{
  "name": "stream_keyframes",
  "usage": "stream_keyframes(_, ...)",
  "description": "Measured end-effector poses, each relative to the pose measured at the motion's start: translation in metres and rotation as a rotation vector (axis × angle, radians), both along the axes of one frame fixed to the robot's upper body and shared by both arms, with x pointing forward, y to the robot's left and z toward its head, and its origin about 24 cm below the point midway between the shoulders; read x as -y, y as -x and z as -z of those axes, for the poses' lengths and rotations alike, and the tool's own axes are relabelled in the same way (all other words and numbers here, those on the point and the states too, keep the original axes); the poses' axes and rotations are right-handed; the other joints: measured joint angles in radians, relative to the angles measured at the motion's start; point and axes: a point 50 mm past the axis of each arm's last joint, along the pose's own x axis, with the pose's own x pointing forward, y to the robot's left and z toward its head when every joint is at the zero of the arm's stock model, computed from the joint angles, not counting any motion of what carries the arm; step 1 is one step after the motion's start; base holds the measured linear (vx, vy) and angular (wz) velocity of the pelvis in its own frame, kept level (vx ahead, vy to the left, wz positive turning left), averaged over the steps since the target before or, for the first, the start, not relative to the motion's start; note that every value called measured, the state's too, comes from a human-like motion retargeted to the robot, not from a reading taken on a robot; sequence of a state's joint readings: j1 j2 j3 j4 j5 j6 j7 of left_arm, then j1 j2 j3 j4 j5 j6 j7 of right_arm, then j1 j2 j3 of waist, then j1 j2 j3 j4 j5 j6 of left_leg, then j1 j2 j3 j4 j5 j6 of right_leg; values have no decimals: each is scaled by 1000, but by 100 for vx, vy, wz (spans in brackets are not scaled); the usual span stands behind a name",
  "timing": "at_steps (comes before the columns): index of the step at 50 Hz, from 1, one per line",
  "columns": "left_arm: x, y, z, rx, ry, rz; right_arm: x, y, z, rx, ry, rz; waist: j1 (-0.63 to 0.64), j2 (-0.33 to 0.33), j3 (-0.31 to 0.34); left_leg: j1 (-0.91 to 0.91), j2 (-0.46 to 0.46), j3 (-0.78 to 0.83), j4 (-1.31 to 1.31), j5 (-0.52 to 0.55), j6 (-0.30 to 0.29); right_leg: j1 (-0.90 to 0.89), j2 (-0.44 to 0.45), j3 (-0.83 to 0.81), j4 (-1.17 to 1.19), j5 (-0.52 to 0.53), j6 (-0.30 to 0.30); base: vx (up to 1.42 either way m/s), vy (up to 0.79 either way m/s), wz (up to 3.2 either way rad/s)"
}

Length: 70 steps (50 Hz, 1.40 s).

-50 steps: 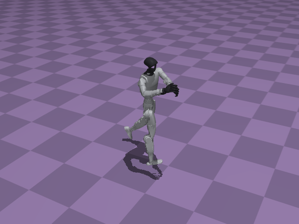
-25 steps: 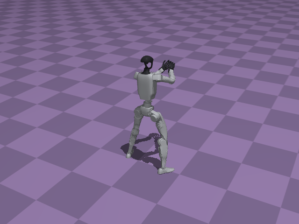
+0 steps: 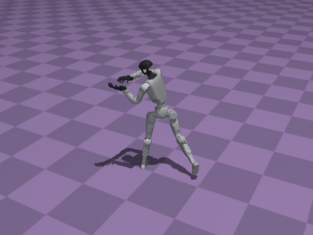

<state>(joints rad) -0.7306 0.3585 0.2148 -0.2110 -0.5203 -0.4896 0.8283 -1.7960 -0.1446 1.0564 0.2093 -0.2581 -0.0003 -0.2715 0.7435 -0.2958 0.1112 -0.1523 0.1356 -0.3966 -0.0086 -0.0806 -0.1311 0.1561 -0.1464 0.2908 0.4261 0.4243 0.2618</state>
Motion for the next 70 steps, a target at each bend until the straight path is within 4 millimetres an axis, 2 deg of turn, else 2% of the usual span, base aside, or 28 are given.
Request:
stream_keyframes(2, 0, 23, -11, 162, 57, 20, -4, 20, -11, 87, -39, -63, 21, 0, 10, 11, 27, -28, -4, -10, -13, 24, 56, 48, -7, 20, 0, 15, -24, 65)
stream_keyframes(5, 0, 43, -21, 278, 59, -14, -2, 43, -26, 274, -120, -110, 38, 3, 24, 27, 43, -60, -19, -17, -28, 61, 97, 84, -18, 23, 0, 9, -17, 56)
stream_keyframes(7, 0, 51, -27, 315, 22, -59, 0, 53, -33, 375, -184, -133, 38, 3, 35, 36, 46, -67, -30, -13, -37, 77, 103, 90, -22, 14, 0, -1, -9, 31)
stream_keyframes(10, 6, 52, -30, 309, 7, -91, 6, 54, -38, 444, -209, -131, 48, 24, 32, 37, 48, -67, -38, -3, -43, 81, 99, 78, -16, -9, 0, -11, -2, 0)
stream_keyframes(14, 12, 48, -29, 280, 24, -126, 9, 48, -35, 437, -185, -125, 40, 34, 20, 29, 25, -10, -32, 16, -31, 53, 30, 48, 3, -95, 0, -22, 8, -64)
stream_keyframes(20, 20, 35, -20, 203, 116, -156, 4, 33, -23, 418, -142, -80, -41, 34, -15, 26, -12, 177, 21, 10, -32, 13, -170, -100, -6, -327, -15, -27, 0, -150)
stream_keyframes(23, 38, 24, -19, 181, 214, -82, 10, 19, -25, 450, -91, -7, -79, 42, -25, 31, 26, 304, 64, -10, -53, -43, -248, -287, 26, -458, -45, -32, -22, -227)
stream_keyframes(26, 51, 11, -21, 148, 284, 8, 13, 2, -25, 455, -16, 93, -156, 57, -41, 54, 96, 463, 125, -30, -75, -97, -323, -557, 60, -565, -102, -35, -35, -294)
stream_keyframes(28, 63, -1, -24, 108, 318, 87, 17, -16, -24, 402, 42, 181, -208, 74, -55, 71, 152, 579, 175, -39, -120, -128, -369, -771, 80, -639, -142, -35, -41, -337)
stream_keyframes(30, 74, -21, -32, 16, 302, 133, 25, -38, -28, 350, 68, 297, -260, 100, -64, 76, 229, 705, 265, -42, -116, -158, -352, -886, 56, -710, -189, -31, -53, -342)
stream_keyframes(32, 85, -34, -42, 52, 311, 256, 34, -61, -35, 278, 31, 390, -347, 122, -54, 82, 282, 799, 366, -24, -67, -228, -313, -737, 42, -730, -194, -26, -55, -295)
stream_keyframes(33, 93, -56, -46, -104, 226, 285, 45, -77, -38, 228, 3, 475, -395, 140, -50, 87, 308, 832, 416, -7, -34, -270, -297, -655, 68, -730, -194, -21, -49, -248)
stream_keyframes(35, 120, -80, -54, -212, 178, 514, 74, -107, -46, 119, -84, 624, -500, 180, -22, 99, 357, 877, 509, 42, 26, -322, -267, -563, 115, -718, -188, -14, -46, -212)
stream_keyframes(38, 143, -110, -63, -404, -205, 550, 115, -136, -55, -77, -291, 725, -730, 216, 25, 135, 426, 900, 604, 130, 83, -309, -192, -499, 98, -719, -195, -8, -44, -185)
stream_keyframes(40, 168, -117, -68, -486, -417, 487, 146, -147, -61, -111, -376, 777, -857, 241, 47, 141, 446, 874, 651, 172, 109, -299, -145, -446, 64, -721, -185, -3, -35, -177)
stream_keyframes(41, 188, -118, -73, -507, -466, 584, 163, -150, -66, -128, -410, 812, -900, 252, 53, 137, 447, 838, 673, 189, 115, -305, -118, -412, 48, -717, -181, 0, -27, -199)
stream_keyframes(43, 215, -117, -79, -560, -612, 639, 190, -153, -72, -158, -466, 857, -990, 282, 56, 129, 428, 749, 705, 223, 121, -313, -70, -343, 4, -701, -166, 3, -20, -216)
stream_keyframes(45, 244, -108, -86, -551, -612, 786, 216, -152, -79, -204, -545, 859, -1071, 322, 60, 120, 378, 633, 721, 257, 114, -311, -35, -278, -70, -671, -132, 8, -12, -208)
stream_keyframes(46, 255, -104, -88, -548, -665, 792, 228, -150, -79, -228, -597, 838, -1109, 342, 58, 121, 345, 578, 721, 272, 106, -307, -24, -247, -112, -656, -116, 12, -9, -204)
stream_keyframes(49, 272, -97, -85, -531, -696, 894, 252, -148, -69, -305, -761, 760, -1228, 388, 41, 144, 234, 430, 696, 328, 68, -302, 5, -142, -228, -614, -78, 15, -9, -216)
stream_keyframes(50, 279, -94, -84, -529, -748, 886, 262, -147, -66, -309, -795, 756, -1248, 406, 37, 158, 195, 391, 680, 348, 53, -302, 10, -106, -267, -596, -61, 17, -8, -230)
stream_keyframes(51, 283, -96, -79, -549, -957, 732, 271, -147, -60, -327, -799, 756, -1262, 422, 30, 177, 161, 367, 663, 363, 34, -302, 15, -67, -299, -579, -41, 18, -7, -233)
stream_keyframes(52, 286, -97, -74, -570, -1086, 631, 278, -147, -53, -345, -811, 754, -1276, 439, 25, 196, 129, 348, 647, 377, 19, -302, 21, -28, -330, -563, -22, 18, -6, -230)
stream_keyframes(56, 304, -92, -47, -615, -1034, 712, 296, -154, -18, -434, -921, 751, -1322, 514, 32, 264, 85, 316, 600, 440, -34, -269, 69, 82, -454, -509, 0, 20, -13, -190)
stream_keyframes(59, 314, -93, -31, -657, -1086, 738, 309, -154, 0, -485, -954, 754, -1353, 544, 30, 289, 24, 292, 568, 500, -93, -260, 43, 146, -513, -499, -3, 13, 6, -120)
stream_keyframes(60, 316, -92, -28, -664, -1097, 738, 314, -154, 3, -496, -962, 755, -1361, 552, 32, 296, 2, 272, 554, 517, -121, -265, 38, 164, -513, -502, -8, 13, 16, -77)
stream_keyframes(65, 332, -85, -20, -653, -1129, 792, 336, -147, 8, -508, -973, 779, -1401, 547, 39, 327, -152, 201, 503, 582, -131, -235, -66, 195, -513, -543, -1, 17, 26, -21)
stream_keyframes(70, 340, -79, -20, -627, -1133, 812, 344, -143, 12, -513, -977, 783, -1384, 503, 51, 329, -213, 144, 531, 591, -131, -198, -101, 194, -511, -564, -2, 6, 10, 10)
